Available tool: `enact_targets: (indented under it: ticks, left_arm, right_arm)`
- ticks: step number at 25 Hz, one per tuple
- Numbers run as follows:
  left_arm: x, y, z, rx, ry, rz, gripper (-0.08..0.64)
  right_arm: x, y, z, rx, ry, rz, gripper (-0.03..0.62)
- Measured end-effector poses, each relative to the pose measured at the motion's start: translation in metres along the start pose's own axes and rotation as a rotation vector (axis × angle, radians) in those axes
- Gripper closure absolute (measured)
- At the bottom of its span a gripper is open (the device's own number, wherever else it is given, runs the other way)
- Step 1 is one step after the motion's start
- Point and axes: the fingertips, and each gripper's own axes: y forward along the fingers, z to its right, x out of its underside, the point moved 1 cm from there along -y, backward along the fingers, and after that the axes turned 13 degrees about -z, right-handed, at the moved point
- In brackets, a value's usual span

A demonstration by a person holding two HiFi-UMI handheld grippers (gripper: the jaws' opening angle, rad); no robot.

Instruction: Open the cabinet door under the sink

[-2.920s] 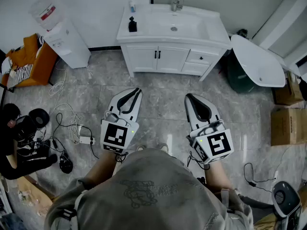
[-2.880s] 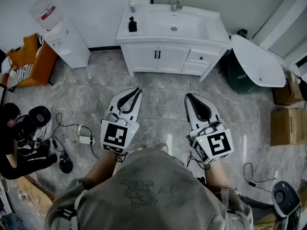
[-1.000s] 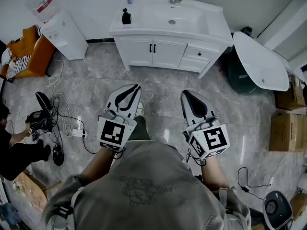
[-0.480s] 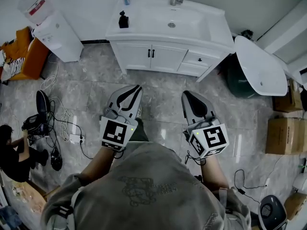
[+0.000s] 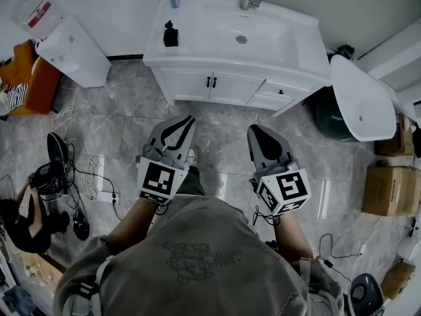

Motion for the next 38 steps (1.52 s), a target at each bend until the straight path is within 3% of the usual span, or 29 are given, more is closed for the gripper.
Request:
enact_targets:
  ticks: [11,20,25,29,38]
  left_arm:
    - [0.014,0.094,-0.086,0.099,0.013,-0.073,0.528]
    - [0.054,0.170,-0.117,0.213,0.036,-0.132,0.528]
    - [0.078,0.206,-0.118,0.205,-0.016,-0.171,0.526]
    - [0.097,0.240,-0.114,0.207,-0.082,-0.211,0.445]
    - [0.146,0.314,-0.097,0.134,-0.144,-0.283,0.426]
  right_arm:
    - [-0.037,0.116,0.032,0.038,-0.003,-0.088,0.561]
    - [-0.037,0.197,0.053,0.069,0.006,-0.137,0.561]
    - [-0.021,0.224,0.067,0.079,0.017,-0.152,0.561]
    - [-0.003,0.247,0.083,0.066,0.056,-0.155,0.561]
    - [0.058,0.294,0.126,0.044,0.104,-0.140,0.561]
